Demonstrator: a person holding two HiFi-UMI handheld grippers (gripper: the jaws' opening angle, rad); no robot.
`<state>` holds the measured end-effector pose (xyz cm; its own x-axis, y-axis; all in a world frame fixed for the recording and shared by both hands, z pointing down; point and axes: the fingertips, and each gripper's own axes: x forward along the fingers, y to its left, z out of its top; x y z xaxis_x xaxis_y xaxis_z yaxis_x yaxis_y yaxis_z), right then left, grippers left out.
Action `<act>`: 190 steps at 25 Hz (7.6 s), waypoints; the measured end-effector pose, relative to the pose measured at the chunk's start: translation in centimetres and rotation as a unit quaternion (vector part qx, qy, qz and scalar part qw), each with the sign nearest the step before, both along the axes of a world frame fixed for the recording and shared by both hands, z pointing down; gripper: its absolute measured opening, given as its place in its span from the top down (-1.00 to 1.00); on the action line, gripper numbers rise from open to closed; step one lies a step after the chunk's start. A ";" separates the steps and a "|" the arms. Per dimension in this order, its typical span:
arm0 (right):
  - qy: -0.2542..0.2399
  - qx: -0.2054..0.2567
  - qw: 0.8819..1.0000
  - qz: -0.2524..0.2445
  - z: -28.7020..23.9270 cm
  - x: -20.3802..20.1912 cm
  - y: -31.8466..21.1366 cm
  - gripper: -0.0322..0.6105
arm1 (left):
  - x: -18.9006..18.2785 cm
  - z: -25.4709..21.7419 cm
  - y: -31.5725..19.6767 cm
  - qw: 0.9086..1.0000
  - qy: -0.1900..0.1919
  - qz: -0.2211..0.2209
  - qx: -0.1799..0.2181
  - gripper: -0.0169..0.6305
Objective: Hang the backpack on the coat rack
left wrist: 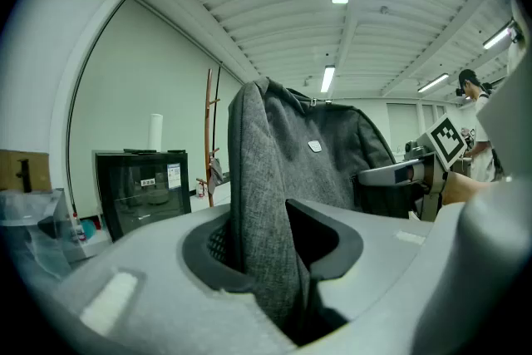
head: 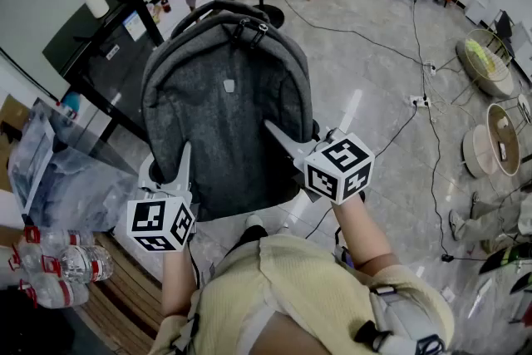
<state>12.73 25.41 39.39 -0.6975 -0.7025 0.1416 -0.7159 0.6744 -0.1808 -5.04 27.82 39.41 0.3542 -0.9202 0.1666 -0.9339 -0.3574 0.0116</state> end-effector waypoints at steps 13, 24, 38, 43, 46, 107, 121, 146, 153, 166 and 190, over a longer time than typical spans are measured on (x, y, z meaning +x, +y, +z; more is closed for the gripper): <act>0.003 -0.001 0.997 -0.080 1.0 -1.4 2.0 0.39 | -0.9 1.8 1.8 0.998 0.044 -0.024 -0.026 0.57; 0.022 0.025 0.999 -0.042 1.2 -0.6 -1.8 0.46 | -0.5 2.3 -1.9 0.997 0.072 0.002 -0.026 0.58; 0.031 0.018 0.999 -0.021 0.7 -5.4 -11.8 0.48 | -5.5 2.2 -11.9 0.997 0.077 0.003 -0.016 0.58; 0.029 0.012 0.999 -0.013 0.9 -7.4 -15.1 0.48 | -7.5 2.5 -15.4 0.997 0.077 0.010 -0.017 0.57; 0.031 0.010 0.999 -0.005 0.9 -8.3 -17.0 0.49 | -8.5 2.6 -17.5 0.997 0.080 0.018 -0.015 0.57; 0.012 0.116 0.985 -0.124 -17.2 -13.6 -62.1 0.49 | -12.2 -15.1 -57.3 0.989 0.019 -0.090 0.112 0.56; 0.046 0.124 0.983 -0.125 -19.4 -17.8 -68.0 0.49 | -15.1 -16.4 -62.4 0.993 0.026 -0.060 0.094 0.56; 0.053 0.048 0.988 -0.135 -17.1 -20.4 -73.0 0.51 | -18.1 -14.2 -67.9 0.995 0.067 -0.076 0.027 0.58; 0.056 0.033 0.989 -0.132 -16.0 -20.6 -73.4 0.51 | -18.4 -13.2 -68.4 0.994 0.072 -0.076 0.013 0.58; 0.068 0.035 0.990 -0.118 -15.2 -20.6 -74.1 0.51 | -18.8 -11.7 -69.7 0.993 0.083 -0.079 0.005 0.56; 0.060 0.020 0.992 -0.111 -12.9 -20.4 -76.8 0.49 | -19.0 -9.3 -72.7 0.994 0.042 -0.092 -0.052 0.45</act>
<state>-7.71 -51.37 26.49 -0.8152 -0.5405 0.2079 -0.5641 0.8224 -0.0736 -24.07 -44.87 30.13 0.1984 -0.9498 0.2418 -0.9775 -0.1737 0.1198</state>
